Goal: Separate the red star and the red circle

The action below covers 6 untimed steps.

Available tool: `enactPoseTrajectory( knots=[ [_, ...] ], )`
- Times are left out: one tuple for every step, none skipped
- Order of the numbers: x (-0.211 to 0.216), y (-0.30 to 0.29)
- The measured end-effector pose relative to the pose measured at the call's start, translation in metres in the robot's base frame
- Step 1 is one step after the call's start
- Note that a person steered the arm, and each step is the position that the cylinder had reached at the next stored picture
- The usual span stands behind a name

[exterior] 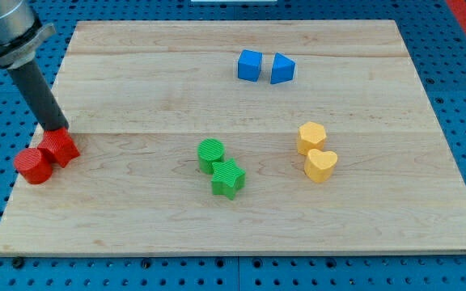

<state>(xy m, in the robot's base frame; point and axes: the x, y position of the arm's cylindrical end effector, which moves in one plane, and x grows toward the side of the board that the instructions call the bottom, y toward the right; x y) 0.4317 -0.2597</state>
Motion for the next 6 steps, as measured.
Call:
enactPoseTrajectory(
  knots=[
    [-0.010,-0.021],
    [-0.001,-0.045],
    [-0.002,-0.045],
    [-0.004,-0.045],
    [0.010,-0.045],
    [0.049,-0.044]
  ],
)
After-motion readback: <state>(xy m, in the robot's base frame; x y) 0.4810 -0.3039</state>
